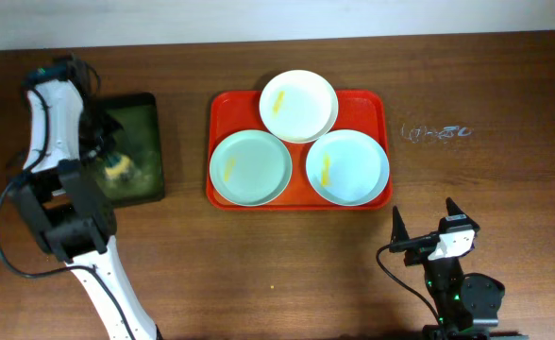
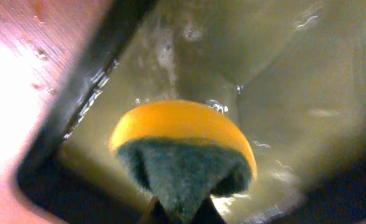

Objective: Clean dirty plates on tray and stack at the side
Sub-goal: 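Lift the sponge with the left gripper and move it over the pale green plate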

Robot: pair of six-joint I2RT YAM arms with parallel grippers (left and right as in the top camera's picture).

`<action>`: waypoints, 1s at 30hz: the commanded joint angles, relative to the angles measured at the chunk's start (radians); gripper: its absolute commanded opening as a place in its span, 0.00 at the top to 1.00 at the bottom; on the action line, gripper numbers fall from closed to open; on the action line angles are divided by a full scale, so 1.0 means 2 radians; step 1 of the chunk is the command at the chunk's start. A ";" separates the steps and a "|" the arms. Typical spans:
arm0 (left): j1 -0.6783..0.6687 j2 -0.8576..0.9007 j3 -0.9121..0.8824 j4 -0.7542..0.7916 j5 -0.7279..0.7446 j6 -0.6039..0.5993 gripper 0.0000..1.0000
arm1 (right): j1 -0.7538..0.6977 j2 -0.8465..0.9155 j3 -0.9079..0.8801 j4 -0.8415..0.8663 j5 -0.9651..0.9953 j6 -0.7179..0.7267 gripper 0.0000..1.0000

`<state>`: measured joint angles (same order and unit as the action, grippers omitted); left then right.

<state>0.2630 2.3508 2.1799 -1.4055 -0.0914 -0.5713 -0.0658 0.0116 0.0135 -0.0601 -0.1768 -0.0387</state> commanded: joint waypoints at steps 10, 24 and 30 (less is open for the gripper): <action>-0.015 0.002 0.022 0.024 -0.007 0.001 1.00 | 0.000 -0.003 -0.004 -0.002 -0.001 -0.003 0.02; -0.078 -0.102 0.167 -0.110 0.138 0.127 1.00 | 0.000 -0.003 -0.004 -0.002 -0.001 -0.003 0.02; -0.221 -0.102 -0.040 0.028 0.138 0.137 1.00 | 0.000 -0.003 -0.004 -0.002 -0.001 -0.003 0.02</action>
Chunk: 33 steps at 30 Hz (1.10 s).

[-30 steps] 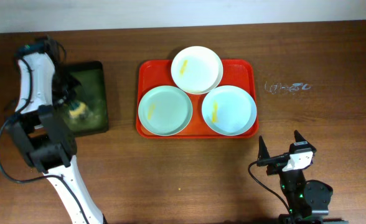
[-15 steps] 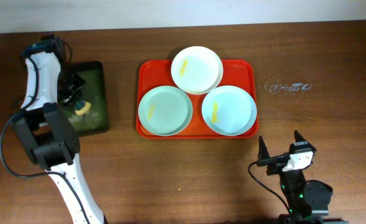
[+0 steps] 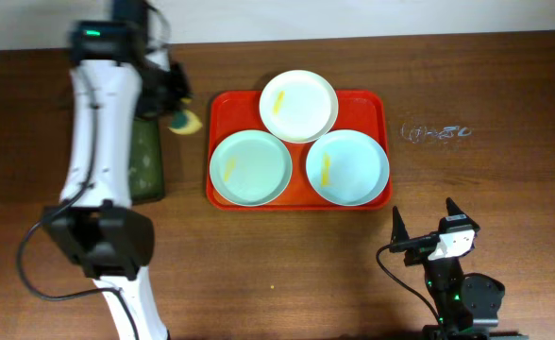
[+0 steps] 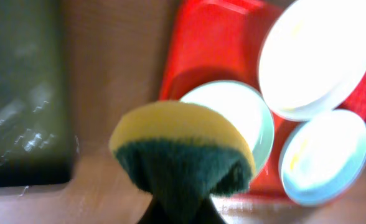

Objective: Clean dirty plates on tray and stack at the side
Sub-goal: 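Lift the sponge with the left gripper and move it over the pale green plate, then release the sponge onto the pale green plate and raise the left gripper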

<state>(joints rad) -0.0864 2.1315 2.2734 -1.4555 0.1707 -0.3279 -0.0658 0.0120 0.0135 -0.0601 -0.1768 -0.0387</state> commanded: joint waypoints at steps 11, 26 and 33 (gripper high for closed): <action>-0.135 0.007 -0.269 0.249 -0.010 0.015 0.84 | 0.000 -0.003 -0.004 -0.002 -0.001 -0.003 0.02; -0.006 -0.097 -0.097 0.082 -0.113 0.015 0.01 | 0.000 -0.003 -0.004 -0.002 -0.001 -0.003 0.01; 0.046 -0.065 -0.104 0.035 -0.108 0.013 0.01 | 0.000 -0.003 -0.004 -0.001 0.019 -0.009 0.02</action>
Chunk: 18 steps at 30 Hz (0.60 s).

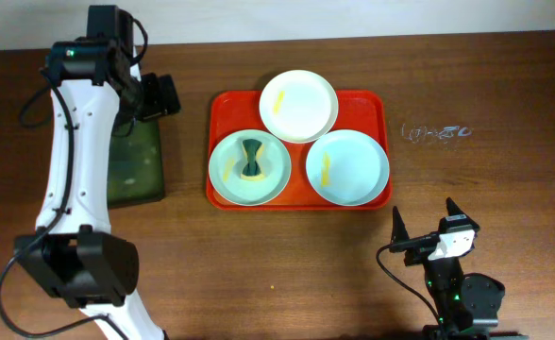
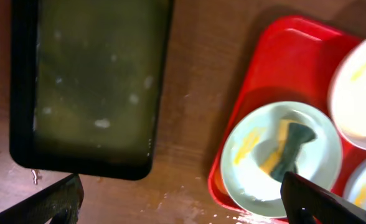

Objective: Clean dirty plates on tray and stack at the side

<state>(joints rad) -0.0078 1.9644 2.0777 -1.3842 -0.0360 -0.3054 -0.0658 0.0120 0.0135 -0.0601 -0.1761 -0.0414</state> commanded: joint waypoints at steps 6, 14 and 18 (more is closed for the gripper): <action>0.006 0.044 -0.007 0.000 -0.005 0.002 0.01 | 0.000 -0.003 -0.004 0.195 -0.137 0.018 0.02; 0.005 0.044 -0.007 0.001 -0.005 0.002 0.01 | 0.000 0.063 0.182 0.188 -0.118 0.015 0.02; 0.006 0.044 -0.007 0.001 -0.005 0.002 0.01 | 0.000 0.283 0.434 -0.071 -0.153 -0.026 0.02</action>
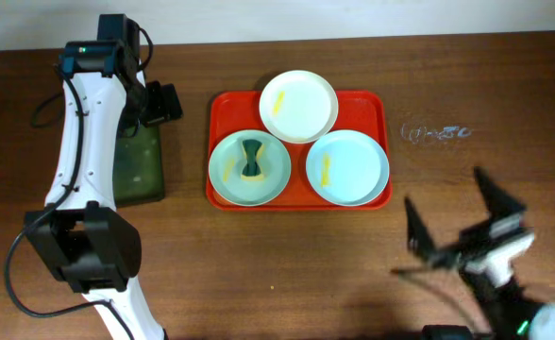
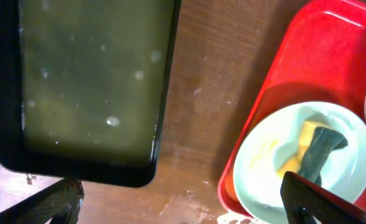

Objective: Clean dirty plates on tray and stack at the side

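A red tray [image 1: 223,104] holds three plates. The white plate [image 1: 299,105] at the back and the pale right plate [image 1: 347,167] each carry a yellow smear. On the pale left plate [image 1: 250,167] lies a yellow-and-green sponge [image 1: 250,158], pinched in the middle, beside a yellow smear. My left gripper [image 1: 161,102] hangs open and empty between the basin and the tray. From the left wrist the sponge [image 2: 310,152] lies on its plate [image 2: 264,168], and the left gripper [image 2: 183,205] is spread wide. My right gripper [image 1: 459,219] is open, blurred, at the front right.
A black basin [image 1: 136,161] of murky water sits left of the tray, its rim [image 2: 164,93] close to the tray's edge [image 2: 307,50]. A small clear scrap [image 1: 435,131] lies on the wood right of the tray. Wet spots mark the table between basin and tray.
My right arm has left its low spot at the front edge and now shows larger and blurred, fingers spread. The left gripper shifted slightly; the sponge lies unmoved on the left plate.
My left gripper first held the sponge in the basin's water. Then it held it over the table between basin and tray. Later the sponge lay on the left plate with the gripper open near the basin. Now the right arm has moved.
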Robot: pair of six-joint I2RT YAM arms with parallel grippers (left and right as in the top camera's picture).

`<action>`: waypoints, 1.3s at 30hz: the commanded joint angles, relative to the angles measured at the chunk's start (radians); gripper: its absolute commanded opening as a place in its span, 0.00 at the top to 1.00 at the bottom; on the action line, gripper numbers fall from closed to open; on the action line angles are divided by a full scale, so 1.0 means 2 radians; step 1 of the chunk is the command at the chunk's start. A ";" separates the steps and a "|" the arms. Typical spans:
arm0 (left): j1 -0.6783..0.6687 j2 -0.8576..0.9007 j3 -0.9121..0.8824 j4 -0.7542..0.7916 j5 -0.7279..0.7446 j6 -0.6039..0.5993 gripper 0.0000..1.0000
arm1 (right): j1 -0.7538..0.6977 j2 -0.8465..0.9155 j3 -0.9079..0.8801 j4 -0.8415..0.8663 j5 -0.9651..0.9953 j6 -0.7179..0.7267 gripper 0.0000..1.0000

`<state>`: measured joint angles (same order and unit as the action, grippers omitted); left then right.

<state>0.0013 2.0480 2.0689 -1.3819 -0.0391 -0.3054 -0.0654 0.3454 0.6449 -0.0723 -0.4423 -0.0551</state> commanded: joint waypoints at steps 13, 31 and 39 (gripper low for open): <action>0.001 0.002 -0.002 0.000 -0.003 0.002 0.01 | 0.127 0.583 0.426 -0.283 0.013 0.203 0.20; 0.001 0.004 -0.003 -0.003 -0.001 0.002 0.00 | 0.249 0.936 0.604 -0.414 0.117 0.136 0.54; 0.001 0.021 -0.003 -0.005 0.009 0.002 0.01 | 0.249 0.966 0.603 -0.416 0.114 0.134 0.60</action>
<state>0.0013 2.0560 2.0644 -1.3884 -0.0380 -0.3054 0.4267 2.2620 1.8328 -0.9035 -0.2279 0.2237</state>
